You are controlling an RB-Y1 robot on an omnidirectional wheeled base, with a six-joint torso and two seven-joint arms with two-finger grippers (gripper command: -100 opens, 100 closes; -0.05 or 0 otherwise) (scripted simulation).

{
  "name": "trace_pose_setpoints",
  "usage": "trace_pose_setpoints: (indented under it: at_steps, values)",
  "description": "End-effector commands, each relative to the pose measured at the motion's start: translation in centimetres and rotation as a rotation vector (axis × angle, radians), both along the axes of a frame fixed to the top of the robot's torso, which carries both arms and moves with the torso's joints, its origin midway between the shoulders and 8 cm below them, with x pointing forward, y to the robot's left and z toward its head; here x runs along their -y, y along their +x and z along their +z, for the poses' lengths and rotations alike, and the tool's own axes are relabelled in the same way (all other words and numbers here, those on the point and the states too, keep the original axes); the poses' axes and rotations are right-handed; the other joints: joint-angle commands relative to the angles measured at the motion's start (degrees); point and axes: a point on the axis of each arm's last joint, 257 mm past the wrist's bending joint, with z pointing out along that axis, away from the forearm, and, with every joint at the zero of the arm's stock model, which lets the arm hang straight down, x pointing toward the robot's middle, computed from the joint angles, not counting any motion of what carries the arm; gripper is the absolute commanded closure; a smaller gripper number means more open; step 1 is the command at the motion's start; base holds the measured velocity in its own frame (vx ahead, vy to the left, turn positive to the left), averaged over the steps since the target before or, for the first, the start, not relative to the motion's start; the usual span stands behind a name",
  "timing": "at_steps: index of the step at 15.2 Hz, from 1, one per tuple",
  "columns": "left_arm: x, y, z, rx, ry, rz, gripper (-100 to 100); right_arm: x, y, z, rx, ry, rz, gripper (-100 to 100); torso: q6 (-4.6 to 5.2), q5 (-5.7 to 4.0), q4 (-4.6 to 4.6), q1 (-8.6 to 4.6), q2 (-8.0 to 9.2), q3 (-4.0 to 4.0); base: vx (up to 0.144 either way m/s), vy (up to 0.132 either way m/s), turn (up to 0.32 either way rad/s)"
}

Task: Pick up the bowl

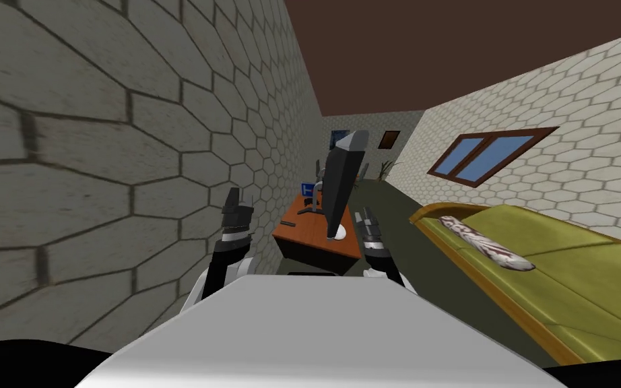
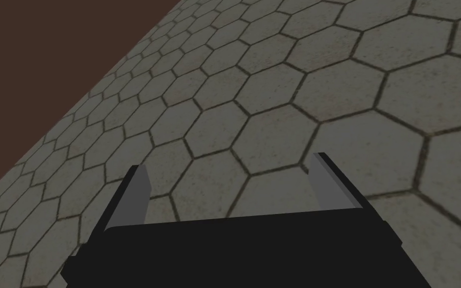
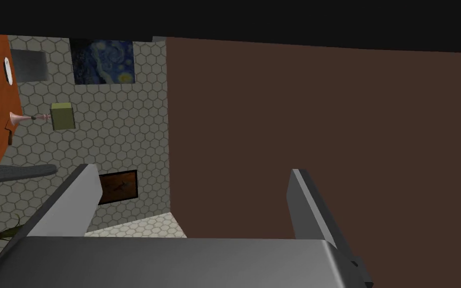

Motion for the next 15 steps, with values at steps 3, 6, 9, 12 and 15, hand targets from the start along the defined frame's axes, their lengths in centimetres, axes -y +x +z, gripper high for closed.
trace_pose_setpoints:
  at_steps: [3, 6, 9, 12, 15]
  values:
    - [0.0, 0.0, 0.0, 0.0, 0.0, 0.0, 0, 0.2, 0.4, -4.2, -0.081, -0.065, 0.007, -100, -0.01, -0.01, 0.0, -0.02, 0.0, 0.0, -0.087, -0.07, 0.178]
    - [0.0, 0.0, 0.0, 0.0, 0.0, 0.0, 0, 0.6, 0.4, -6.9, -0.135, -0.104, 0.01, -100, 0.01, 0.01, -0.01, 0.07, -0.08, -0.04, -0.065, -0.041, 0.109]
    - [0.0, 0.0, 0.0, 0.0, 0.0, 0.0, 0, 1.0, 0.2, -9.8, -0.193, -0.146, 0.011, -100, -0.01, 0.02, -0.02, 0.14, -0.12, -0.07, -0.061, -0.031, 0.171]
    - [0.0, 0.0, 0.0, 0.0, 0.0, 0.0, 0, 1.7, -0.2, -13.1, -0.259, -0.19, 0.012, -100, -0.01, 0.03, -0.02, 0.14, -0.13, -0.07, -0.061, -0.026, 0.166]
    - [0.0, 0.0, 0.0, 0.0, 0.0, 0.0, 0, 2.6, -0.8, -16.3, -0.325, -0.236, 0.012, -100, 0.0, 0.02, -0.01, 0.09, -0.04, -0.02, -0.084, -0.033, 0.185]
